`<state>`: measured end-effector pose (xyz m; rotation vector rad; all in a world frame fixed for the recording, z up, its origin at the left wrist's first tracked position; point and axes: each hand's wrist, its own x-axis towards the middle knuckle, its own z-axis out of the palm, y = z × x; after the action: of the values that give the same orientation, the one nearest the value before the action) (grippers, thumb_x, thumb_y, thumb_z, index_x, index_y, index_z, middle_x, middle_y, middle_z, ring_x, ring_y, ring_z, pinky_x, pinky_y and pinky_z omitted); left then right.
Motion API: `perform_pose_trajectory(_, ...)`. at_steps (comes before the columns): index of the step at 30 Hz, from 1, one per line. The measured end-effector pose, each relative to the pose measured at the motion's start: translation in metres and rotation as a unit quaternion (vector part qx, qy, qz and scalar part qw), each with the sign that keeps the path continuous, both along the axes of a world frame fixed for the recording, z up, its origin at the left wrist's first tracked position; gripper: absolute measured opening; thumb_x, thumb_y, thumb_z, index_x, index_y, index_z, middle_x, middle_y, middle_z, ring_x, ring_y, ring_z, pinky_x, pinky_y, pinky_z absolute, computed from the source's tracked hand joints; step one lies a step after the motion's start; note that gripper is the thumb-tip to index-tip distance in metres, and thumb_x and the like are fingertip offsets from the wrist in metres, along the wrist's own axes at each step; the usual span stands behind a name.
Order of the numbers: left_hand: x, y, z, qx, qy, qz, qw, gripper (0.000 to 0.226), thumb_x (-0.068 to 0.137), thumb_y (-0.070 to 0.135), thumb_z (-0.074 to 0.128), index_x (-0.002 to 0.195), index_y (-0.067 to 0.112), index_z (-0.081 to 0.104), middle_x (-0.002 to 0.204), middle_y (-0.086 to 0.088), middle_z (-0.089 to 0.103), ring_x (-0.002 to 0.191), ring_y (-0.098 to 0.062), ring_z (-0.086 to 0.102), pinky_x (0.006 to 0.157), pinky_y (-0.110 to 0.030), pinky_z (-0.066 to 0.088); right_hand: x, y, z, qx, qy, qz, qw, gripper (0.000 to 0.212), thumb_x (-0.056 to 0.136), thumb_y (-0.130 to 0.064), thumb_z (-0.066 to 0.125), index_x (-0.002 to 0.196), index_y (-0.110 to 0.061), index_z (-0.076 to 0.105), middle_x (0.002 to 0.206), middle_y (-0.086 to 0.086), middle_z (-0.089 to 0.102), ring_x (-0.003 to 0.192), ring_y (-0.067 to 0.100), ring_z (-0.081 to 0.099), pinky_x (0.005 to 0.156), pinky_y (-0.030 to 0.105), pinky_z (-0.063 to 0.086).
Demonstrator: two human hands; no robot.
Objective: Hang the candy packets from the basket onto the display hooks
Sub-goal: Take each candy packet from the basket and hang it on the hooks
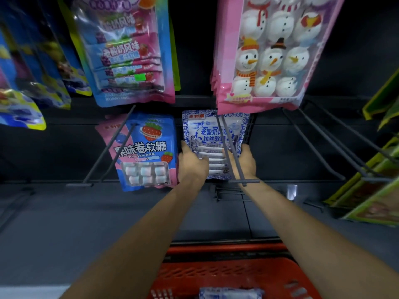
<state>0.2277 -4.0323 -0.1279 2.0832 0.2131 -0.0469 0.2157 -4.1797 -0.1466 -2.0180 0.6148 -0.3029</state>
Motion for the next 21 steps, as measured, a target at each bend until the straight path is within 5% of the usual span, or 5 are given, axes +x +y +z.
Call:
perform_pose_trajectory(5,-0.009,0.002,0.014,-0.022,0.009,-0.006,1.000,0.098,0.098,0.022,0.070,0.167,0.020,0.000,0.163,-0.013,0.036,0.139,-0.034,0.051,0.112,-0.042,0.044,-0.002,0.002,0.006,0.034,0.004,-0.011,0.999,0.068,0.096,-0.043,0.070,0.151,-0.017,0.040,0.132,0.016,0.063,0.114,0.038,0.066,0.096,0.050,0.057)
perform_pose_trajectory(11,-0.038,0.014,0.042,0.014,0.007,-0.021,1.000,0.094,0.100,0.031,0.069,0.166,0.009,0.006,0.152,-0.014,0.052,0.135,-0.032,0.054,0.106,-0.040,0.045,-0.032,0.001,0.024,-0.011,0.020,0.009,1.000,0.079,0.098,-0.034,0.071,0.160,-0.014,0.028,0.144,0.018,0.056,0.126,0.035,0.060,0.096,0.037,0.051)
perform_pose_trajectory(15,-0.069,0.033,0.047,0.085,-0.005,-0.068,0.994,0.089,0.097,0.037,0.071,0.165,0.013,0.018,0.119,-0.011,0.067,0.120,-0.029,0.063,0.099,-0.042,0.053,-0.081,0.005,0.033,-0.050,0.042,0.061,0.996,0.083,0.094,-0.033,0.076,0.159,-0.014,0.029,0.147,0.015,0.054,0.129,0.032,0.058,0.102,0.036,0.049)
perform_pose_trajectory(21,-0.134,0.061,0.071,0.224,-0.067,-0.177,0.956,0.078,0.095,0.052,0.067,0.159,0.032,0.028,0.148,-0.006,0.053,0.123,-0.027,0.062,0.097,-0.047,0.056,-0.164,0.008,0.068,-0.153,0.095,0.169,0.969,0.082,0.097,-0.040,0.072,0.162,-0.020,0.026,0.146,0.017,0.049,0.127,0.030,0.056,0.099,0.034,0.046)
